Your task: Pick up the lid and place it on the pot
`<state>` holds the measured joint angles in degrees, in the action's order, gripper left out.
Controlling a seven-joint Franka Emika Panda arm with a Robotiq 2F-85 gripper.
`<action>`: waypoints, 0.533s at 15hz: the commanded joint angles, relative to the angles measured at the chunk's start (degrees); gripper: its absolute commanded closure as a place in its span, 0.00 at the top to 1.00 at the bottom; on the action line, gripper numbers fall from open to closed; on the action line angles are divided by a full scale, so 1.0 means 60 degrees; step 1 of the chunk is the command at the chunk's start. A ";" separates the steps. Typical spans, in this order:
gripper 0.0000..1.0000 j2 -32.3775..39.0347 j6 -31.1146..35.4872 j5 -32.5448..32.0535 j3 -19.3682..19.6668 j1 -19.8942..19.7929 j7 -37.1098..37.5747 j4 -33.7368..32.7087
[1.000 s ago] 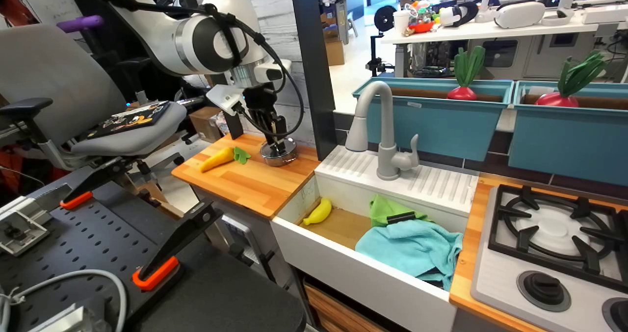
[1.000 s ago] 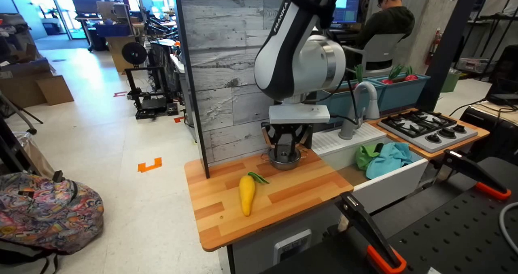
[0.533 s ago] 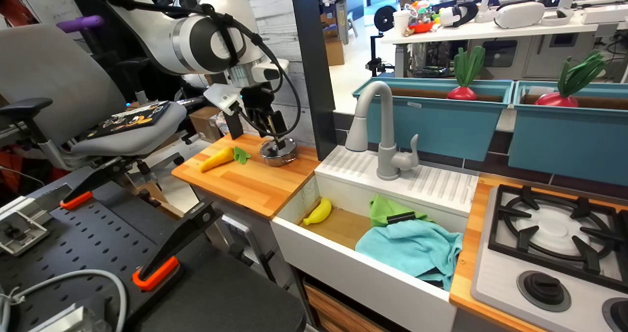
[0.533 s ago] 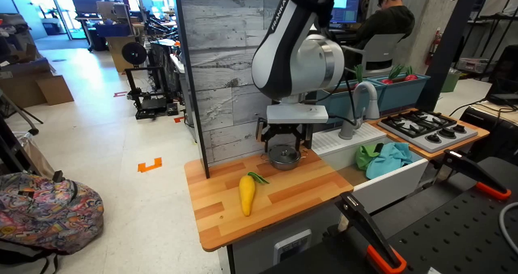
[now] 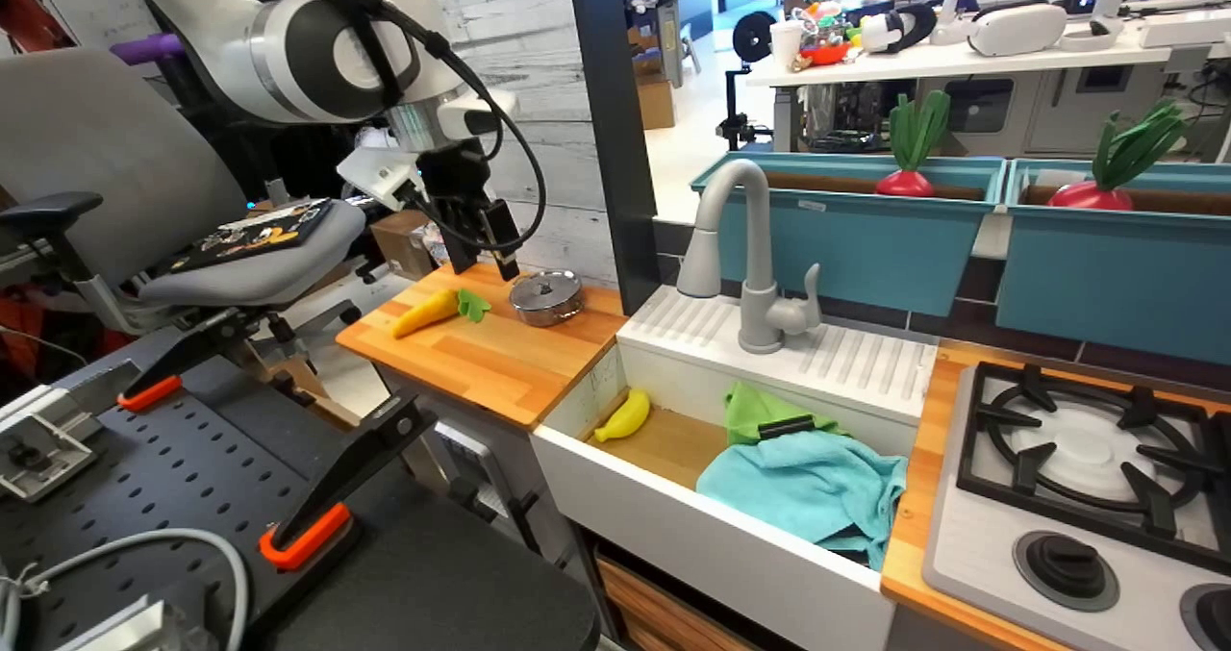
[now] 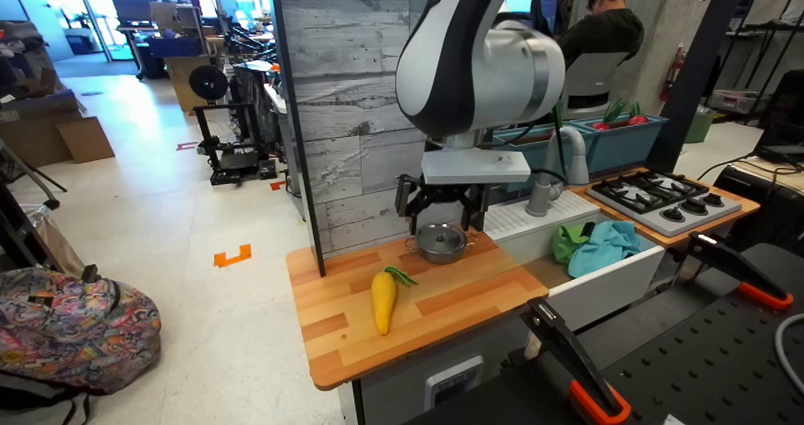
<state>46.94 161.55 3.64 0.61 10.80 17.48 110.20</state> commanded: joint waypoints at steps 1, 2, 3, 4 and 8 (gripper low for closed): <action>1.00 -0.1582 0.0188 -0.0365 0.0175 0.0411 -0.0487 0.1917; 1.00 -0.0644 0.0056 -0.0083 0.0041 0.0187 -0.0313 0.0817; 1.00 -0.0950 0.0056 -0.0159 0.0054 0.0268 -0.0344 0.1175; 1.00 -0.1169 0.0056 -0.0184 0.0056 0.0318 -0.0357 0.1421; 1.00 -0.1373 0.0055 -0.0212 0.0078 0.0335 -0.0408 0.1679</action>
